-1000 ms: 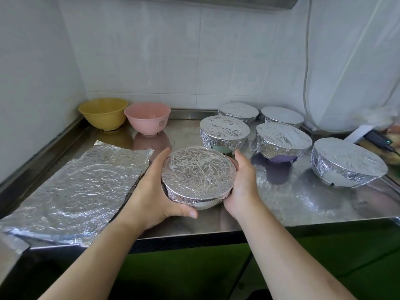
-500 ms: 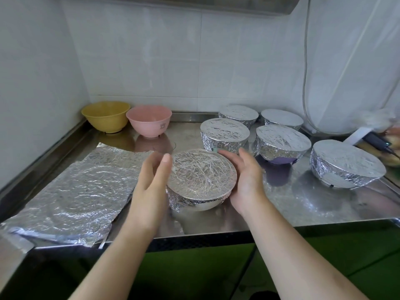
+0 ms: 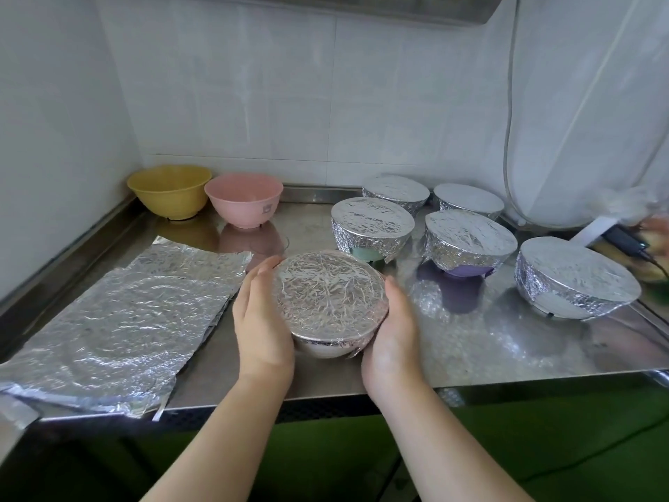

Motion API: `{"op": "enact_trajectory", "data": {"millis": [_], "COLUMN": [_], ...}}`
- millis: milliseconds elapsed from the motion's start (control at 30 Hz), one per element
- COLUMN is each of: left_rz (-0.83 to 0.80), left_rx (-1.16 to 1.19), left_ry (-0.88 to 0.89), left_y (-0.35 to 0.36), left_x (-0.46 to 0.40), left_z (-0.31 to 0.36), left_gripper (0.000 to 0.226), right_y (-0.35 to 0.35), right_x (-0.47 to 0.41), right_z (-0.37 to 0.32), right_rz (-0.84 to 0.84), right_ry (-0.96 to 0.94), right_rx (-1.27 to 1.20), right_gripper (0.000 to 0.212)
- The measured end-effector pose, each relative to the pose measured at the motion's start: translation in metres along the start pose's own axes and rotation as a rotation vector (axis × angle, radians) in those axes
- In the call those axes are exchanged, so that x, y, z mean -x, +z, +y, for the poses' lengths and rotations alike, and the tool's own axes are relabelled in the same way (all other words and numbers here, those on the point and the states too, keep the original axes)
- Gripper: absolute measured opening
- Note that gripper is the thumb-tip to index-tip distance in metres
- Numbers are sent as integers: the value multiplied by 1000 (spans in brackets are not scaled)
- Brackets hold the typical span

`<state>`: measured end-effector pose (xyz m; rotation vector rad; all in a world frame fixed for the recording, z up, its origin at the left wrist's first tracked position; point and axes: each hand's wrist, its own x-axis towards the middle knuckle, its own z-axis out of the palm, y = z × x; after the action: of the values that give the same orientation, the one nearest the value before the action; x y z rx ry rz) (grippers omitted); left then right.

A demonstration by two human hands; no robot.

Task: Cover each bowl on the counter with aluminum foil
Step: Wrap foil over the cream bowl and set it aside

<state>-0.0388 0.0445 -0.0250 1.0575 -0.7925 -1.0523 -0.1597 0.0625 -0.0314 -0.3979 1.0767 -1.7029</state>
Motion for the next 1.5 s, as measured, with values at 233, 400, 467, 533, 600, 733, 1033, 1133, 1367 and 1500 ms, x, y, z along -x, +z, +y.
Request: {"op": "enact_trajectory", "data": {"millis": [233,400,467,533,600,733,1033,1133,1367,1500], "left_rz": [-7,25,58,85,103,108,-5,-72,-161,-109], "left_rx": [2,55,91,108,113,67,-32,-28,-19,107], "left_ry": [-39,-73,-101,-125,-135,-107,-84,-114,-167,-242], "left_y": [-5,2,3,5,5,5,-5,-18,-22,-15], "left_x": [13,18,16,16,17,18,19,5,-17,-9], "left_z": [2,-11,-15,-16,-16,-17,-15,-19,-25,-28], "left_gripper": [25,32,29,26,38,52,51,56,56,64], "right_y": [-1,17,18,19,19,21,8,-6,1,7], "right_x": [2,10,10,9,9,10,4,0,-13,-14], "right_z": [-16,-5,-2,1,2,1,0,-12,-49,-47], "right_rz": [64,106,114,122,132,142,84,28,-215,-284], "right_ry": [-71,21,33,36,30,17,-3,-3,-130,-173], "right_rx": [-28,-172,-191,-202,-204,-213,-77,71,328,453], "right_gripper": [46,48,49,48,47,45,45,47,29,46]}}
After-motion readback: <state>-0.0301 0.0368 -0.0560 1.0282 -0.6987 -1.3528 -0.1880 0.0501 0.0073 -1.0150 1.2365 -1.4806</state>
